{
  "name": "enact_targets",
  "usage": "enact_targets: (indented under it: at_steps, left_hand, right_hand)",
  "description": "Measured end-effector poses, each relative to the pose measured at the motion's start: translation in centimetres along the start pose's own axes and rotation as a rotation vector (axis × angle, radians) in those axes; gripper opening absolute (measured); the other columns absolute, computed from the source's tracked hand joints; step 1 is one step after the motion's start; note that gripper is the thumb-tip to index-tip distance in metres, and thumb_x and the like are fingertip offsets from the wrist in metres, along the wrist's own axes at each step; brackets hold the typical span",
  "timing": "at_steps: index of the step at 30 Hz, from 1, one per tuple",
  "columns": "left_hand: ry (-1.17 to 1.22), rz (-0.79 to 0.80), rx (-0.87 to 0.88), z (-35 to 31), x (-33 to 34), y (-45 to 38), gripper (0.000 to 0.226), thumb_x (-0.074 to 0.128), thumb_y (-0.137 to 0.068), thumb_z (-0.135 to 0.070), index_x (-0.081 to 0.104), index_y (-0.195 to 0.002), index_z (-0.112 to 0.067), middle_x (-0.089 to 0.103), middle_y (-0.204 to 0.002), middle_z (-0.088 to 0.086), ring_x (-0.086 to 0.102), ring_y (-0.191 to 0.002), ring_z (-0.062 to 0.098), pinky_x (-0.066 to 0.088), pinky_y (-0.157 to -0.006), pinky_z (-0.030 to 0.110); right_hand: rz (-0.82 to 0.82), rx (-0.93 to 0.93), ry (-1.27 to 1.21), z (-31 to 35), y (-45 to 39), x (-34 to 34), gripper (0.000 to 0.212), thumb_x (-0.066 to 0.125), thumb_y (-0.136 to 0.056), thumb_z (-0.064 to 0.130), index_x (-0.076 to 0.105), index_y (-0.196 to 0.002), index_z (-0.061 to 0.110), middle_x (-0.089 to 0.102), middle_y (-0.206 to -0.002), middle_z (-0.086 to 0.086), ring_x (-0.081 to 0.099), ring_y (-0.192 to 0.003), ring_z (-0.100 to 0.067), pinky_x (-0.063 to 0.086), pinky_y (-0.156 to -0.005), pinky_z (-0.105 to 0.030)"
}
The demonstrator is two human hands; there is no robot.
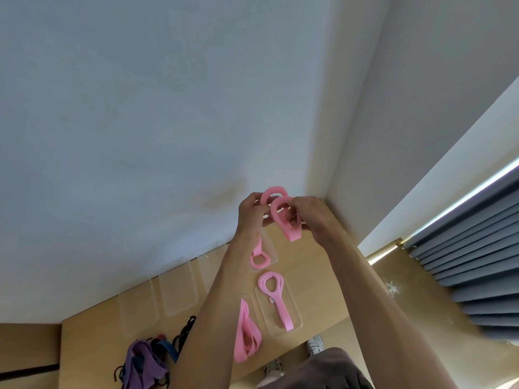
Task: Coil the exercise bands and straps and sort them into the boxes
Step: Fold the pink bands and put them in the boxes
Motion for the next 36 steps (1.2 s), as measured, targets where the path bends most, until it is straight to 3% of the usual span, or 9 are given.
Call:
enact_targets:
  at_steps: [3, 6, 11, 17, 19, 22, 26, 30, 36]
  left_hand:
    - [-0.107, 0.057, 0.102, -1.5, 0.7, 0.7, 0.026, 0.063, -0.067, 0.001, 0.067, -0.092, -0.003, 0.07, -0.086, 0.007, 0.07, -0.078, 0.019, 0.057, -0.068, 0.027]
    - [-0.137, 0.079, 0.167, -2.4, 1.1, 1.1, 0.03, 0.063, -0.064, -0.005, 0.067, -0.094, 0.0, 0.07, -0.088, 0.01, 0.071, -0.082, 0.018, 0.058, -0.07, 0.025]
    - [-0.165, 0.092, 0.12, -3.3, 1.0, 1.2, 0.025, 0.053, -0.084, -0.013, 0.078, -0.084, -0.013, 0.076, -0.093, 0.008, 0.073, -0.093, 0.022, 0.057, -0.071, 0.027]
    - [-0.249, -0.053, 0.185, -4.3, 1.5, 1.6, 0.013, 0.072, -0.084, -0.005, 0.064, -0.089, -0.013, 0.075, -0.078, 0.008, 0.072, -0.072, 0.026, 0.057, -0.065, 0.032]
    - [-0.317, -0.117, 0.24, -4.7, 1.8, 1.8, 0.013, 0.072, -0.082, -0.007, 0.065, -0.088, -0.015, 0.072, -0.073, 0.004, 0.068, -0.064, 0.021, 0.054, -0.062, 0.033]
    - [-0.342, -0.17, 0.332, -5.2, 2.2, 2.3, 0.005, 0.071, -0.086, -0.014, 0.068, -0.088, -0.018, 0.073, -0.076, 0.003, 0.069, -0.069, 0.019, 0.058, -0.066, 0.035]
    - [-0.188, -0.245, 0.377, -5.7, 2.5, 3.2, 0.01, 0.069, -0.083, -0.012, 0.072, -0.082, -0.021, 0.07, -0.075, -0.006, 0.065, -0.068, 0.006, 0.054, -0.058, 0.023]
    - [0.067, -0.322, 0.314, -5.6, 2.3, 3.7, 0.012, 0.065, -0.08, -0.005, 0.072, -0.084, -0.014, 0.068, -0.08, -0.005, 0.063, -0.073, 0.012, 0.051, -0.059, 0.026]
    - [0.376, -0.161, 0.234, -6.6, 2.1, 3.6, 0.029, 0.042, -0.082, 0.002, 0.068, -0.088, -0.011, 0.05, -0.068, -0.002, 0.044, -0.06, 0.012, 0.042, -0.059, 0.022]
  right_hand:
    - [-0.118, -0.053, 0.007, 0.6, -0.5, -0.1, 0.017, 0.058, -0.088, 0.021, 0.069, -0.079, 0.012, 0.069, -0.064, 0.001, 0.057, -0.051, -0.012, 0.041, -0.055, -0.025]
    - [-0.267, -0.09, 0.063, 1.4, -0.9, -0.3, 0.014, 0.06, -0.085, 0.022, 0.059, -0.095, 0.014, 0.072, -0.076, 0.0, 0.067, -0.069, -0.015, 0.052, -0.063, -0.031]
    - [-0.419, -0.31, 0.109, 3.8, -0.3, -0.7, 0.006, 0.065, -0.079, 0.012, 0.062, -0.085, 0.012, 0.063, -0.075, 0.009, 0.059, -0.07, -0.007, 0.043, -0.06, -0.022]
    - [-0.227, -0.378, -0.1, 4.5, 0.3, -0.2, 0.022, 0.059, -0.089, 0.022, 0.068, -0.075, 0.008, 0.071, -0.075, 0.005, 0.067, -0.078, -0.012, 0.053, -0.077, -0.034]
    - [-0.181, -0.374, -0.038, 4.6, 0.5, 0.0, 0.03, 0.059, -0.092, 0.035, 0.07, -0.076, 0.011, 0.071, -0.076, 0.009, 0.066, -0.078, -0.003, 0.052, -0.076, -0.031]
    - [-0.142, -0.399, 0.023, 4.7, 0.5, 0.0, 0.027, 0.069, -0.09, 0.034, 0.071, -0.084, 0.008, 0.074, -0.083, 0.0, 0.069, -0.086, -0.014, 0.056, -0.082, -0.034]
    - [-0.055, -0.363, -0.134, 4.5, 0.5, -0.4, 0.03, 0.068, -0.093, 0.027, 0.066, -0.087, -0.002, 0.068, -0.079, -0.004, 0.063, -0.075, -0.016, 0.054, -0.078, -0.037]
    - [0.064, -0.279, -0.307, 2.8, 0.4, -0.2, 0.018, 0.055, -0.1, 0.016, 0.057, -0.087, 0.004, 0.064, -0.095, -0.014, 0.063, -0.09, -0.022, 0.056, -0.09, -0.047]
    - [0.084, -0.146, -0.397, -0.3, -0.6, -1.2, 0.016, 0.046, -0.104, 0.014, 0.054, -0.091, 0.008, 0.073, -0.1, -0.009, 0.071, -0.094, -0.024, 0.055, -0.088, -0.042]
Point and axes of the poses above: each hand's wrist, its own y-axis away from the middle knuckle, its own x-axis out of the palm, z = x × y, the point moved 5 cm from there along -y, towards the middle knuckle
